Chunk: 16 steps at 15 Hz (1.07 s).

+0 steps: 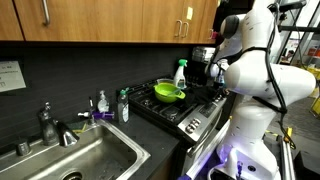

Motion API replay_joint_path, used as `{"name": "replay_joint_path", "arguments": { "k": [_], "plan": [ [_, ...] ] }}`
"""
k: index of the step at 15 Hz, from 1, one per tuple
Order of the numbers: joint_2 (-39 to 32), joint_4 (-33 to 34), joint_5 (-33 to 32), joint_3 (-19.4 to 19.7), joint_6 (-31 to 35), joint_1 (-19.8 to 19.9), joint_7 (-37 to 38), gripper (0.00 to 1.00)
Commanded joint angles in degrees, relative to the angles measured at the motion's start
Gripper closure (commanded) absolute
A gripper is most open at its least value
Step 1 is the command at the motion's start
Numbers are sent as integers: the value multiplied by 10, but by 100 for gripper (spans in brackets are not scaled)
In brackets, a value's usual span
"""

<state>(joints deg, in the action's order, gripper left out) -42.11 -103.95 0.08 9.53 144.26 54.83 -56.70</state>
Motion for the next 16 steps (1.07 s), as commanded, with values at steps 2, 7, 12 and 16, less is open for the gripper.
{"name": "replay_joint_path", "arguments": {
  "k": [2, 7, 12, 16],
  "plan": [
    [-11, 24, -7, -5, -23, 6, 7, 25],
    [-8, 35, -7, -6, -27, 8, 7, 57],
    [-6, 39, -8, -7, -31, 9, 6, 89],
    [-6, 40, -10, -6, -28, 9, 4, 94]
  ]
}}
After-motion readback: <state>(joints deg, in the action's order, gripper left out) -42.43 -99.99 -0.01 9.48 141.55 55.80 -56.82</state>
